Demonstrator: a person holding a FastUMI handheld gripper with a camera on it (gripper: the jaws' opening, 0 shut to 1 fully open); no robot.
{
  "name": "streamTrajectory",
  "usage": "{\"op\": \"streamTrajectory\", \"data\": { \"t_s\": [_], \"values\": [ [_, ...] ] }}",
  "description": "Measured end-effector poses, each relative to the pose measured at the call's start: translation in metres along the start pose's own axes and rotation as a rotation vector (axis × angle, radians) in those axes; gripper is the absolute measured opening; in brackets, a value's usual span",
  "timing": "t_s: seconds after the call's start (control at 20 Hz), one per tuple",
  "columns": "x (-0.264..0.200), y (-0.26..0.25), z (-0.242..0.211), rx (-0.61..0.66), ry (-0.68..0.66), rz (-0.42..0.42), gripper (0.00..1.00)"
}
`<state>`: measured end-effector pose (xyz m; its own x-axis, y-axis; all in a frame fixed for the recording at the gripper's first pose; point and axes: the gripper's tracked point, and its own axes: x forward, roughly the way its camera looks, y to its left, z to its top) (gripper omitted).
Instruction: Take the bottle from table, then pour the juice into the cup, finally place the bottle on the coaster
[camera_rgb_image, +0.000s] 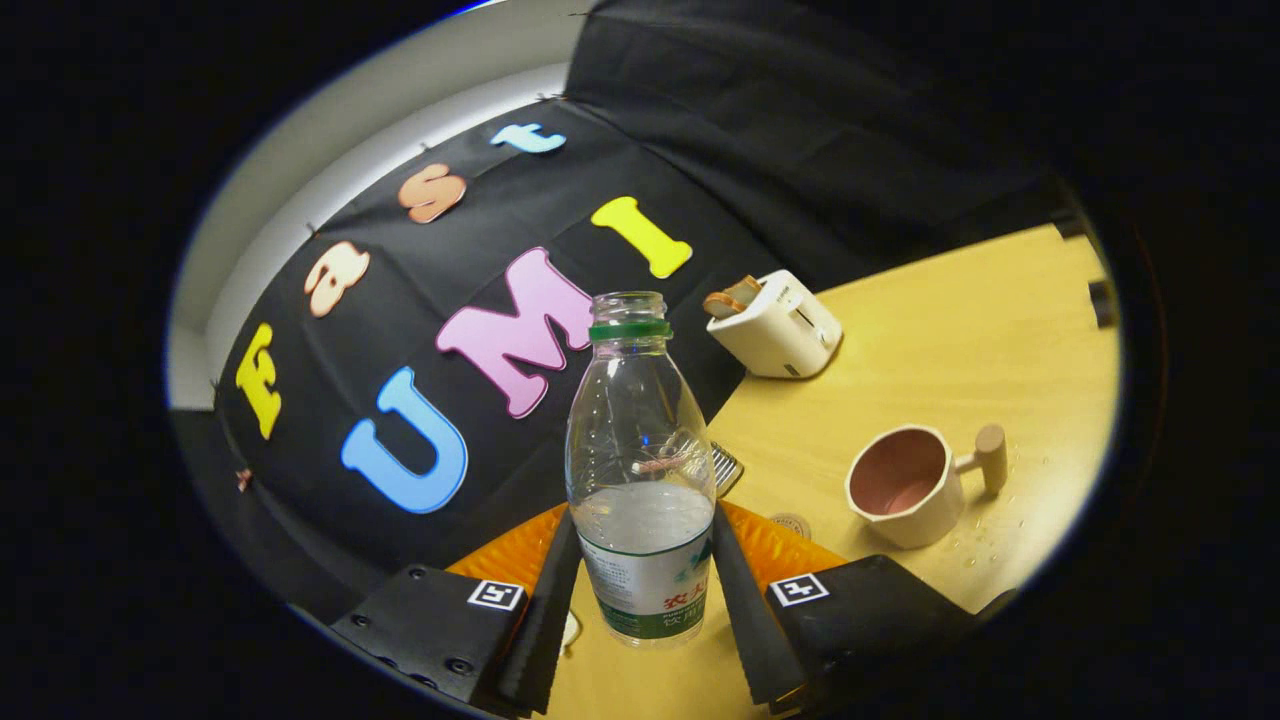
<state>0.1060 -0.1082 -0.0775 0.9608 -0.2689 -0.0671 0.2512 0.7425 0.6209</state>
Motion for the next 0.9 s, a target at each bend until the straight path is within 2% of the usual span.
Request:
{"op": "streamTrajectory", "data": {
  "t_s": [0.15,0.55,0.7,0.9],
  "values": [
    [0.005,0.023,0.000,-0.169,-0.021,0.026,0.74],
    [0.032,0.043,0.019,-0.650,-0.138,-0.028,0.74],
    [0.050,0.048,0.008,-0.713,-0.142,-0.010,0.74],
    [0.071,0.027,-0.007,-0.757,-0.142,-0.050,0.75]
  ]
}}
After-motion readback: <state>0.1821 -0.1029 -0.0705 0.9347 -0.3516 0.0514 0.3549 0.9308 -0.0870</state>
